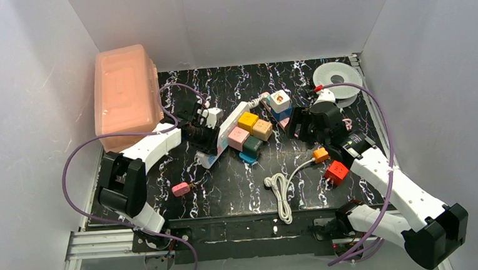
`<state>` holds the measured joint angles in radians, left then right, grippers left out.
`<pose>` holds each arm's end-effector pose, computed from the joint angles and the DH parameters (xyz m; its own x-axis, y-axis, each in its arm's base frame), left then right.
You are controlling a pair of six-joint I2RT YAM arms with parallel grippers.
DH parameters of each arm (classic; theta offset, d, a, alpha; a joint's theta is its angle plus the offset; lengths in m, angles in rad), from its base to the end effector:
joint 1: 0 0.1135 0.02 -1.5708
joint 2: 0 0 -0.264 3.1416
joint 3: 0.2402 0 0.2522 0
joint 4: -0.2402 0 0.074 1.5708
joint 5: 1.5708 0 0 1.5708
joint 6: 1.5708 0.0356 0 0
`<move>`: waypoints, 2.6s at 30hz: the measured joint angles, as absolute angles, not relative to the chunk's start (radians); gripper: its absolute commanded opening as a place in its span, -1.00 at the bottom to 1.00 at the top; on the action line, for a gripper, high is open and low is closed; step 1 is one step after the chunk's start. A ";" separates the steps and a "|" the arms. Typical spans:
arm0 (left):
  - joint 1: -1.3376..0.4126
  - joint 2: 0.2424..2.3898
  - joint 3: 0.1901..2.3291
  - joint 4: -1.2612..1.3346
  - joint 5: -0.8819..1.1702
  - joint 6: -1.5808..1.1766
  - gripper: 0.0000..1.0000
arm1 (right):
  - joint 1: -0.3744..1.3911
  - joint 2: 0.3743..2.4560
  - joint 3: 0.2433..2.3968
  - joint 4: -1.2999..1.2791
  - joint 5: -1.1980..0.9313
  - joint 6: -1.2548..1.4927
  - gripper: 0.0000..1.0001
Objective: Pull the plug off the socket
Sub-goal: Remove the plug from the socket.
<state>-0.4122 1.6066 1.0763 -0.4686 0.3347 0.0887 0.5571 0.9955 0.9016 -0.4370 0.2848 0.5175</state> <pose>0.2971 -0.1427 0.2147 -0.7195 0.4059 -0.5636 0.6074 0.7612 -0.2272 0.1913 0.1074 0.3170 -0.5228 0.2337 -0.8198 -0.0496 0.9517 0.3030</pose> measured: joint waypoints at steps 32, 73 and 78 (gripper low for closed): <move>-0.395 1.475 1.076 -0.595 0.351 0.120 -1.00 | 0.789 1.593 1.227 -0.332 -0.087 0.245 0.88; -0.395 1.457 1.109 -0.652 0.348 0.108 -1.00 | 0.791 1.858 1.267 -0.152 -0.223 0.154 -0.90; -0.397 1.457 1.110 -0.651 0.348 0.105 -1.00 | 0.792 1.837 1.247 -0.149 -0.209 0.157 -0.97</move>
